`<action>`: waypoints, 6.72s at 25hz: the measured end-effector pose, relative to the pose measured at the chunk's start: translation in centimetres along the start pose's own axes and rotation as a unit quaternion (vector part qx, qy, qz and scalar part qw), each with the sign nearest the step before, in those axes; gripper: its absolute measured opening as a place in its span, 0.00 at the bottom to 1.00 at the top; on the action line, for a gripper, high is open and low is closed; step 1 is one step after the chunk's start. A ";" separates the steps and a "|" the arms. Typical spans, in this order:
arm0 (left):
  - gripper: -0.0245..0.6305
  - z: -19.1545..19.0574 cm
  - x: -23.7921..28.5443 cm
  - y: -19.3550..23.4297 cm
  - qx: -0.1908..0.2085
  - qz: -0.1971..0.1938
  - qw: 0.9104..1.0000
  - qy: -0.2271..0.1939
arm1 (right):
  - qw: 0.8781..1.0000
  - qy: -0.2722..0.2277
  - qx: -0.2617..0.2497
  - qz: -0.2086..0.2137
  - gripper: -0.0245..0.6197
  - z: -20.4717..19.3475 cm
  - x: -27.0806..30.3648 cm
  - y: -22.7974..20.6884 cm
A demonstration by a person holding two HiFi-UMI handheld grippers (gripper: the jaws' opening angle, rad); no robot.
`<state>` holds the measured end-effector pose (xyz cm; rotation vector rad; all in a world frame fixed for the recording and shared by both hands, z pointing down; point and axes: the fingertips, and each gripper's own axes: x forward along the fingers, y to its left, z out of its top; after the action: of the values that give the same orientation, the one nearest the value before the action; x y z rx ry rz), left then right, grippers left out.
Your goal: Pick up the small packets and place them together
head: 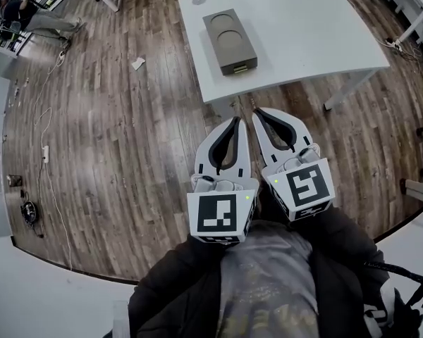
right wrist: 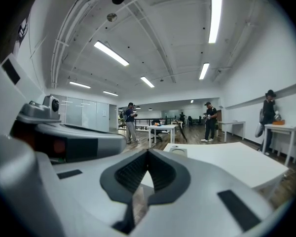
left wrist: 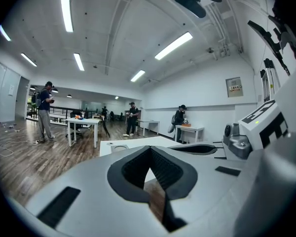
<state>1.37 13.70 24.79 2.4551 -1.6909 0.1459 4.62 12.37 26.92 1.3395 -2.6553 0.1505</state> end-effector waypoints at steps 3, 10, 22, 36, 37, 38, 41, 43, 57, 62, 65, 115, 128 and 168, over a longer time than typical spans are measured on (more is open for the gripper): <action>0.04 -0.2 1.3 0.1 0.000 0.004 1.000 0.007 | 1.000 0.003 0.006 0.004 0.05 -0.2 0.8 -1.1; 0.04 -0.1 4.4 0.4 -0.002 0.026 1.000 0.011 | 1.000 0.004 0.005 0.027 0.05 -0.4 2.9 -3.4; 0.04 1.1 7.7 2.7 -0.002 0.076 0.997 0.006 | 0.997 -0.008 -0.001 0.076 0.05 1.1 7.1 -4.9; 0.04 1.7 11.8 7.7 -0.011 0.054 0.998 0.005 | 0.999 0.001 -0.008 0.049 0.05 1.6 12.8 -5.8; 0.04 1.5 12.0 7.8 -0.012 0.051 0.999 0.008 | 0.999 0.004 -0.006 0.046 0.05 1.4 13.0 -5.9; 0.04 1.3 12.2 8.0 -0.013 0.048 0.999 0.011 | 0.999 0.007 -0.003 0.043 0.05 1.3 13.2 -6.0; 0.04 1.2 12.8 8.4 -0.014 0.038 0.999 0.016 | 0.999 0.010 -0.001 0.033 0.05 1.2 13.9 -6.3; 0.04 1.3 13.2 8.8 -0.014 0.030 0.999 0.018 | 1.000 0.012 -0.002 0.025 0.05 1.3 14.3 -6.5; 0.04 2.6 17.3 13.5 0.003 -0.035 0.999 -0.006 | 0.999 -0.017 -0.020 -0.038 0.05 3.3 20.3 -7.1; 0.04 2.9 17.3 13.7 -0.003 -0.041 0.999 -0.006 | 0.999 -0.007 -0.017 -0.048 0.05 3.5 20.3 -7.2; 0.04 4.2 17.8 13.0 0.002 -0.047 0.999 -0.022 | 0.998 -0.012 -0.025 -0.053 0.05 4.4 19.9 -8.0; 0.04 -7.1 17.2 11.2 0.003 -0.055 0.998 0.012 | 0.991 0.073 0.027 -0.106 0.21 -13.8 17.2 -8.4; 0.04 -8.1 19.6 13.3 -0.012 -0.067 0.997 0.031 | 0.980 0.140 0.038 -0.136 0.33 -16.1 19.5 -9.9; 0.04 -9.3 10.8 7.4 0.010 -0.095 0.994 0.044 | 0.975 0.137 0.061 -0.164 0.32 -19.4 10.1 -5.3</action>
<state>-1.62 2.92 36.29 2.5659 -1.4180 0.2442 4.91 4.44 47.95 1.6394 -2.1982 0.4257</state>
